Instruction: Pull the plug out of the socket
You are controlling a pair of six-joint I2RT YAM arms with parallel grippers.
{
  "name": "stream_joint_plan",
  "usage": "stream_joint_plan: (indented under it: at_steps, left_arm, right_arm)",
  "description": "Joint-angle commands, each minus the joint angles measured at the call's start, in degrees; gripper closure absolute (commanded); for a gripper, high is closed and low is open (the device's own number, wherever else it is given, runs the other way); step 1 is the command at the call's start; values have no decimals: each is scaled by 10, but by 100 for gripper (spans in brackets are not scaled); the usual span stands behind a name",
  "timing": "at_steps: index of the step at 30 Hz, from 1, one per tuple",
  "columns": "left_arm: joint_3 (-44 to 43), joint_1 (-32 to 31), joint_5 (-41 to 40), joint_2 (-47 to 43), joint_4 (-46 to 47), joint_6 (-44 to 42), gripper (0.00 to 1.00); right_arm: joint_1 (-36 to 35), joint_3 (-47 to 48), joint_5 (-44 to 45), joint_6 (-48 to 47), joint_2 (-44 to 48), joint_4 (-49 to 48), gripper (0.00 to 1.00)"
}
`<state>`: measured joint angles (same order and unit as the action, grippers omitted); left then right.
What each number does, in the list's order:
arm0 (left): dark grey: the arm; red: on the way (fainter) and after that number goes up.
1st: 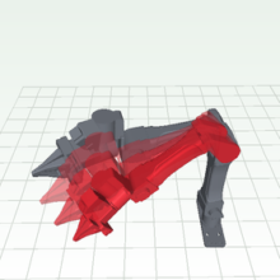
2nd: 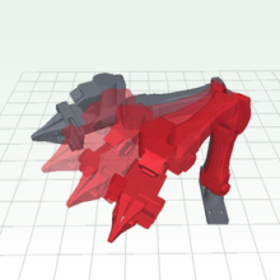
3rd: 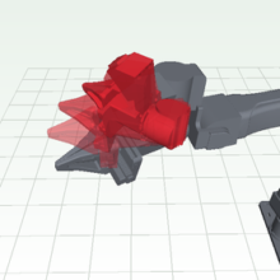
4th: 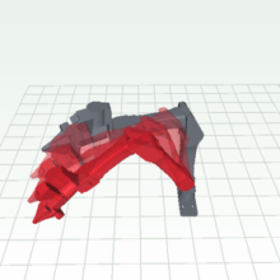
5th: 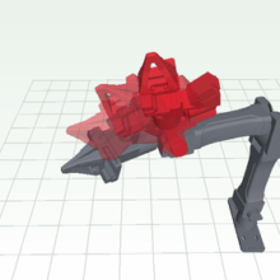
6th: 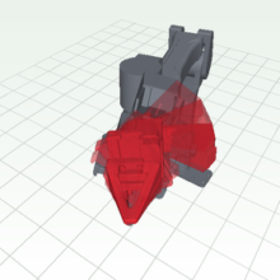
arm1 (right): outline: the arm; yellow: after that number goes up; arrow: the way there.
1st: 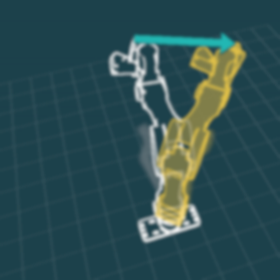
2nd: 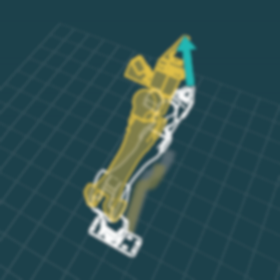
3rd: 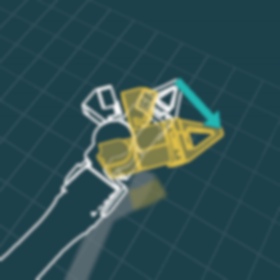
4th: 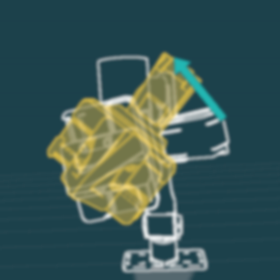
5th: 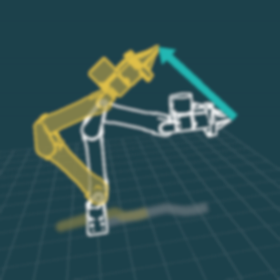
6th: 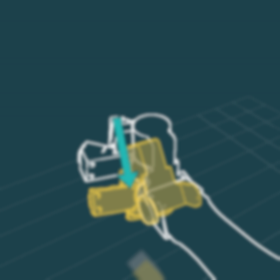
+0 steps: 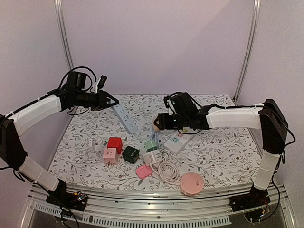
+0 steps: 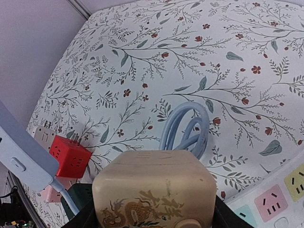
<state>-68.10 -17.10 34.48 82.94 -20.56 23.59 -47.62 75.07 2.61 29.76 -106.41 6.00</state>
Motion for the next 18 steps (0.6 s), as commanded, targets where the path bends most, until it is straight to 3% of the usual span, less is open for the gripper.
stream_joint_plan:
  at_steps: [1,18]
  left_arm:
    - [4,7,37,-17,39,3,96]
    - [8,7,46,-17,49,8,97]
  right_arm:
    - [-10,41,-61,-6,-18,-42,58]
    - [-30,149,-115,21,-158,-28,55]
